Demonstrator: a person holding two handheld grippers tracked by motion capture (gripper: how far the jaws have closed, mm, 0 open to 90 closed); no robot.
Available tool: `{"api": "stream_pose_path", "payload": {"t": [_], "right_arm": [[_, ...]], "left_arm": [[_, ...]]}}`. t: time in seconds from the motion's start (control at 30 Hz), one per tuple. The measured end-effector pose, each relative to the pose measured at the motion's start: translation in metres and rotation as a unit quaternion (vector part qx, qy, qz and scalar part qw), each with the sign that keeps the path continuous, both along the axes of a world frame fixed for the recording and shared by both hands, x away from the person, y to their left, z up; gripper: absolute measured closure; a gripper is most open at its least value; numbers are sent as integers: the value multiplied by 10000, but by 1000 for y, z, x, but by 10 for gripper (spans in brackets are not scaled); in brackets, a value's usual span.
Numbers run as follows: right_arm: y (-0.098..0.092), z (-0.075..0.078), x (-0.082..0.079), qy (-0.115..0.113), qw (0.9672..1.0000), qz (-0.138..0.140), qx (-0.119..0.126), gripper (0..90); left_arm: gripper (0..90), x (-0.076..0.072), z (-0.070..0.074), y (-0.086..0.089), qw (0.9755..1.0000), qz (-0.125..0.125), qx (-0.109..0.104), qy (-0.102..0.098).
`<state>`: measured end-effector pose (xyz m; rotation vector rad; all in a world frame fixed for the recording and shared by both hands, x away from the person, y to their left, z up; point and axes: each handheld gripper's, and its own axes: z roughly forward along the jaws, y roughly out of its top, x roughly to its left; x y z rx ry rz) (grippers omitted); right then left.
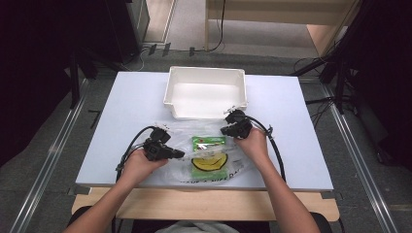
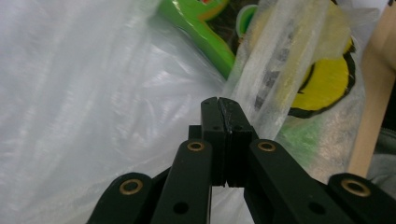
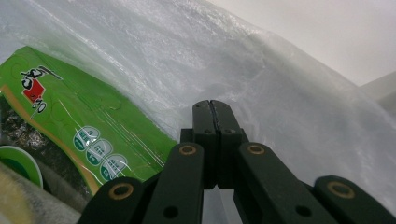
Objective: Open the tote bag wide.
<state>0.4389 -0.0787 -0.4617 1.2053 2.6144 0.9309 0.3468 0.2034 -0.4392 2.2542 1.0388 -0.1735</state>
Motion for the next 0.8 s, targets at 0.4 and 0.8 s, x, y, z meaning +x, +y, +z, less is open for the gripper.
{"api": "stream_pose_path", "payload": {"t": [0.4,0.8], "right_arm": [[0,-1,-3,-73,9999,-129,33,900],[3,-1,-1,-207,9993,-293,-89,900]], "left_arm": [[900,-44,-8,-5,9998,-180,-47,54],[900,-70,-10,2,9995,-236,-92,175]]}}
